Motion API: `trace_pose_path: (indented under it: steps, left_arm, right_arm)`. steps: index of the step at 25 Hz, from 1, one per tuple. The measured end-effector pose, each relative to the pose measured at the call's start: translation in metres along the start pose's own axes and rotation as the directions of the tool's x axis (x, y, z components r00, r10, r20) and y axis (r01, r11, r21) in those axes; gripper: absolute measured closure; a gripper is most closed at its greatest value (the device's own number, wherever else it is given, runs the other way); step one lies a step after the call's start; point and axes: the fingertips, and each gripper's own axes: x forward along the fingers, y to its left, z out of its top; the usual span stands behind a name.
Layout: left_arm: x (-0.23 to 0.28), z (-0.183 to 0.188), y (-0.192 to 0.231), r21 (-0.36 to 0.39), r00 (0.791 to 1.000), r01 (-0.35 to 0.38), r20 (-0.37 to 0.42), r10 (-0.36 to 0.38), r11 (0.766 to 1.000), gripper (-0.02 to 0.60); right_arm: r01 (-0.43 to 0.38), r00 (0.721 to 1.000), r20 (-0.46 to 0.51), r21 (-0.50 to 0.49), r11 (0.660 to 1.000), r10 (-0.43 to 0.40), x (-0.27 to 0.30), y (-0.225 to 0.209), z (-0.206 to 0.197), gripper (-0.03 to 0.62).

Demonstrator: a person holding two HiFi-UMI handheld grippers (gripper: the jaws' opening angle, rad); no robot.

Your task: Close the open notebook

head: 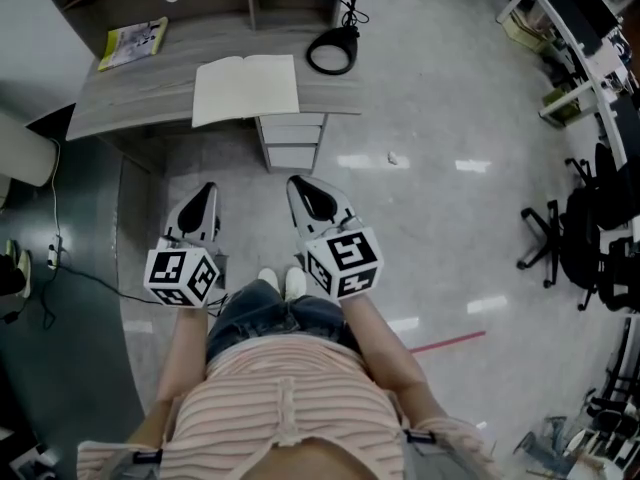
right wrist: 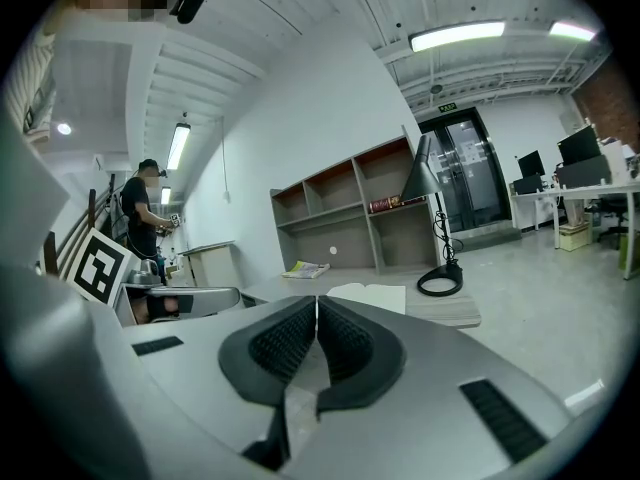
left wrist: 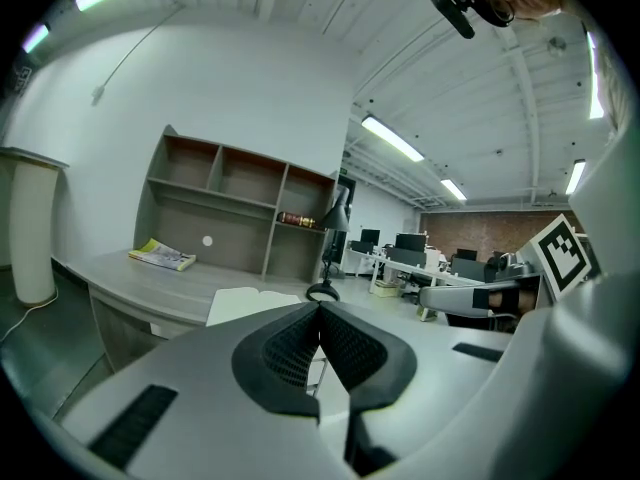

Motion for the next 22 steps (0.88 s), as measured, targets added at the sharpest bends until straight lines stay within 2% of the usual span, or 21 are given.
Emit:
trace_pose_path:
  steps: [12,22]
  left_arm:
    - [0.023,0.008,0.021,0.000,0.997,-0.076,-0.003,0.076,0.997,0.571]
    - [0.075,0.000,0.082,-0.038,0.992,-0.118,-0.047,0.116,0.992,0.571]
  right_arm:
    - [-0.028,1.000,-0.011,0.006,1.000,0.028,0.021,-0.020,0.003,0.576]
    - [-0.005,0.998,-0.059,0.010,1.000,0.006,0.083,-0.047,0.005,0.576]
